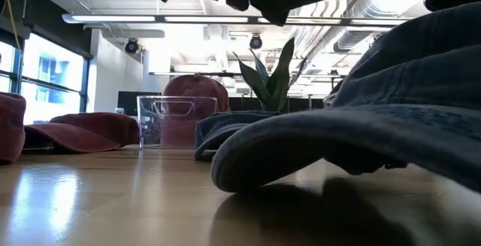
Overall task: Pick & Place hat
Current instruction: Put the bottom blue cap into the right transparent bin
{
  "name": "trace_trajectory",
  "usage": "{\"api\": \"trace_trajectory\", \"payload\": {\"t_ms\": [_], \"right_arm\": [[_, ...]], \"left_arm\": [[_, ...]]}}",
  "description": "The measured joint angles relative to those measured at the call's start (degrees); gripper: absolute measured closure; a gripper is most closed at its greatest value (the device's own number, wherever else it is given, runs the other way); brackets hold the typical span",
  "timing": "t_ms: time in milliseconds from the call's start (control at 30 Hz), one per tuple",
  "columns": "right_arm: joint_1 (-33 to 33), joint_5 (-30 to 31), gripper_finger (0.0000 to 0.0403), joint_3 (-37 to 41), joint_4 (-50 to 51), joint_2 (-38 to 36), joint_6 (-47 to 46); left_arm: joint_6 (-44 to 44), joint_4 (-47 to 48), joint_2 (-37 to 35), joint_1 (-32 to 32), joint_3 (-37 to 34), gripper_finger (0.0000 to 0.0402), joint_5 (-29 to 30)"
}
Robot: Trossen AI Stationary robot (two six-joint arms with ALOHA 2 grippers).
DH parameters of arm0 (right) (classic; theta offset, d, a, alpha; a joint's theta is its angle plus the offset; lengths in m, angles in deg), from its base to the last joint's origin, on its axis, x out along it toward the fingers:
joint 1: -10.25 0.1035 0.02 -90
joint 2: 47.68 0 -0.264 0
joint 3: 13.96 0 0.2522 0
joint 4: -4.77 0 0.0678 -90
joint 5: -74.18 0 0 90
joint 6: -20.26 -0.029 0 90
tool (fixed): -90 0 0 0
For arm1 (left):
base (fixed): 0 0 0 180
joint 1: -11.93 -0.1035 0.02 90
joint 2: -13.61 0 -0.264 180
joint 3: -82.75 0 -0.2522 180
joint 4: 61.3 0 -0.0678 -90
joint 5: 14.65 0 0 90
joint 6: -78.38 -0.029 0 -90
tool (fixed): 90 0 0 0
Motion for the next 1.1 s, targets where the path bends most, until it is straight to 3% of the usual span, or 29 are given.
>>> {"api": "trace_trajectory", "payload": {"t_ms": [167, 300, 533, 667, 833, 1100], "right_arm": [[0.01, -4.54, 0.0296, -0.02, 0.41, 0.0, 0.04], [-0.44, -5.37, 0.0389, -0.02, 0.41, 0.0, 2.43], [-3.69, -9.89, 0.0381, -1.53, 2.1, 0.0, 3.59], [-5.15, -14.14, 0.0397, -2.57, 2.54, 0.0, 6.37], [-5.64, -15.19, 0.0388, -2.8, 2.94, 0.0, 8.2], [-5.62, -15.91, 0.0391, -2.82, 2.18, -0.04, 9.0]], "left_arm": [[1.29, -4.53, 1.76, -3.49, 0.22, 0.0314, -4.56], [1.78, -11.11, 5.15, -5.58, 0.63, 0.0308, -12.86], [6.58, -10.67, 15.08, -9.04, 10.41, 0.0232, -23.1], [7.81, -2.21, 18.99, -10.39, 17.29, 0.0163, -31.09], [7.05, 5.73, 23.61, -10.79, 24.92, 0.0097, -35.33], [4.64, 11.49, 28.51, -10.7, 32.66, 0.0077, -42.31]]}}
